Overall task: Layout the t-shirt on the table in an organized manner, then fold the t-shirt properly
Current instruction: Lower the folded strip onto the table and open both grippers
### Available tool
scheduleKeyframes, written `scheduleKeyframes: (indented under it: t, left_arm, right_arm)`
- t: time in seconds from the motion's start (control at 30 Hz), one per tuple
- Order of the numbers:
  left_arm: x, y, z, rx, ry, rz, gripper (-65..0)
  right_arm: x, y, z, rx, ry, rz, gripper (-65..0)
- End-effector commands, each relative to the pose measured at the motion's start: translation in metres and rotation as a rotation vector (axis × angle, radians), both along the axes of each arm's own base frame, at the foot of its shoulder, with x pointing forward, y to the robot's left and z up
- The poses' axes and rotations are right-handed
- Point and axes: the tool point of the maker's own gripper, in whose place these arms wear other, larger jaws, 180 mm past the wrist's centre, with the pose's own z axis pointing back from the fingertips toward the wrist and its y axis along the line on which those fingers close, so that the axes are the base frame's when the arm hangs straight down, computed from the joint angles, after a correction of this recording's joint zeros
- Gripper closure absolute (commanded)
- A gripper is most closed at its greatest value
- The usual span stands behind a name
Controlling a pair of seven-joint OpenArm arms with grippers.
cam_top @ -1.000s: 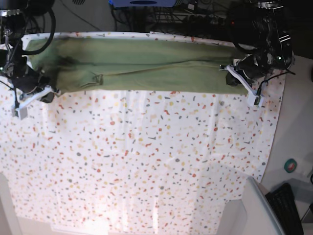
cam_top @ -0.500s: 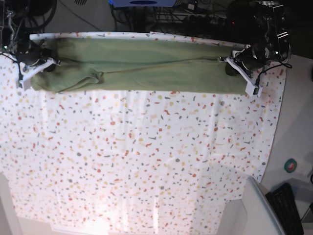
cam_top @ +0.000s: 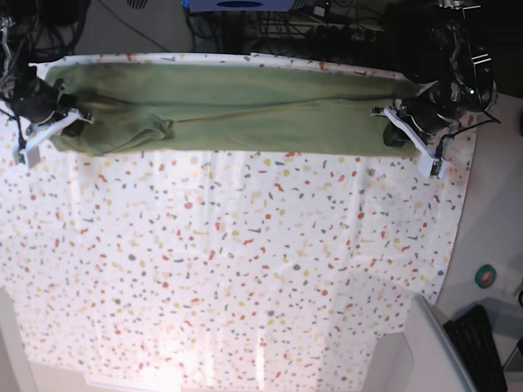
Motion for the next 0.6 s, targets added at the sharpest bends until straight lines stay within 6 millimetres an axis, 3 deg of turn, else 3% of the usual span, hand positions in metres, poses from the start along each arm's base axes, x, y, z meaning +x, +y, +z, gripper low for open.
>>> scheduleKeyframes:
  t: [0.0, 0.2, 0.27, 0.43, 0.57]
  left_arm:
    - [0.005, -0.005, -0.001, -0.018, -0.010, -0.006, 0.0]
    - [-0.014, -0.012, -0.042, -0.060, 0.120, 0.003, 0.0]
    - [-0.009, -0.013, -0.050, -0.041, 0.129, -0.012, 0.0]
    - [0.006, -0.011, -0.069, -0.019, 0.142, -0.007, 0.0]
    - [0.026, -0.010, -0.066, -0.025, 0.121, 0.002, 0.0]
  right_arm:
    - [0.006, -0.008, 0.000, -0.003, -0.009, -0.014, 0.0]
    - [-0.004, -0.019, -0.034, 0.024, 0.091, -0.076, 0.0]
    - [-0.001, -0.025, -0.040, -0.005, 0.108, -0.073, 0.0]
    - [0.026, -0.034, -0.049, -0.100, 0.126, -0.053, 0.0]
    - [0.053, -0.047, -0.051, -0.166, 0.072, -0.065, 0.0]
